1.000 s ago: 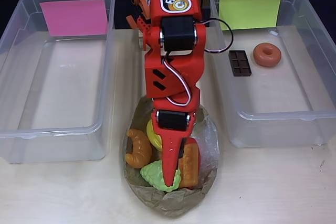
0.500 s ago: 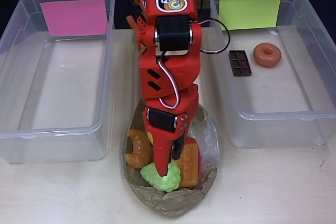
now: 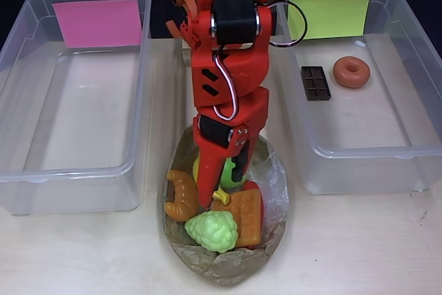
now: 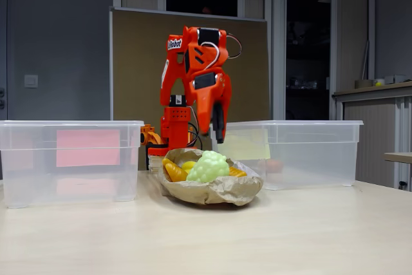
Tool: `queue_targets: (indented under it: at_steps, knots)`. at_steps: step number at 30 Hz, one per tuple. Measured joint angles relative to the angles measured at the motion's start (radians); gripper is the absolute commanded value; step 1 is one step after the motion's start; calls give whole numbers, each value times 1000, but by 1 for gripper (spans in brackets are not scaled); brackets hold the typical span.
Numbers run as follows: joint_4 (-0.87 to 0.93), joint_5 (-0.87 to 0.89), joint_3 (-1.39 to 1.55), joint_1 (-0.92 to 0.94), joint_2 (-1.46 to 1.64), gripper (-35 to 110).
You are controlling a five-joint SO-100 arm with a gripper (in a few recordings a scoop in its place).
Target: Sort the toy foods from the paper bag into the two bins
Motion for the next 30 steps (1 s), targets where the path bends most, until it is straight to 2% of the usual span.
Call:
queue_targets:
  at_steps: [11,21,30]
  knots:
    - [-224,64,224,11,0,27]
    - [-304,91,281,21,-29,22]
    - [-307,101,296,41,-66,18]
